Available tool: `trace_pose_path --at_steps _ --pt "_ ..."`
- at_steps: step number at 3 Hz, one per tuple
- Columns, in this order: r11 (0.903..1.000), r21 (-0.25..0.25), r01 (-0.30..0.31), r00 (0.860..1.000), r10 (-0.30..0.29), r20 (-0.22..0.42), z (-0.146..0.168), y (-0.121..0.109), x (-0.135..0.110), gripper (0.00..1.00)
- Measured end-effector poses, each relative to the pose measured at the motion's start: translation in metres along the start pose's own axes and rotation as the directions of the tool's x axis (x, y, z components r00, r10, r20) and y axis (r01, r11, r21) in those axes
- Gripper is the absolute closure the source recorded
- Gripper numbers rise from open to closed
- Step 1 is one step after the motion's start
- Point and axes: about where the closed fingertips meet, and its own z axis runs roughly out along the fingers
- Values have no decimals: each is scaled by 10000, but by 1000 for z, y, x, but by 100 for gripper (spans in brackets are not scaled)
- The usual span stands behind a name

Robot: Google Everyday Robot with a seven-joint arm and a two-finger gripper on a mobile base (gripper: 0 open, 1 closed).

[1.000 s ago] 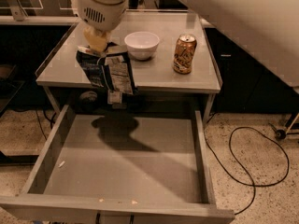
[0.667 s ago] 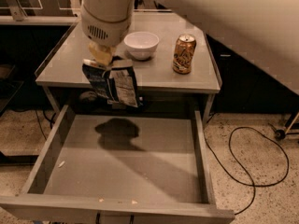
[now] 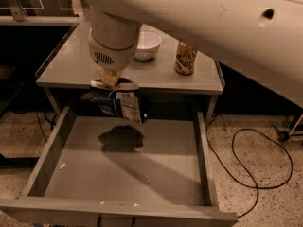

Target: Place blue chip bag into top drawer

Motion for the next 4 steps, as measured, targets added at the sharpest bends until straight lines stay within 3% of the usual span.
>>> trace_pose_path --at_steps 4 --pt "9849 -1558 -754 9971 767 21 77 54 16 100"
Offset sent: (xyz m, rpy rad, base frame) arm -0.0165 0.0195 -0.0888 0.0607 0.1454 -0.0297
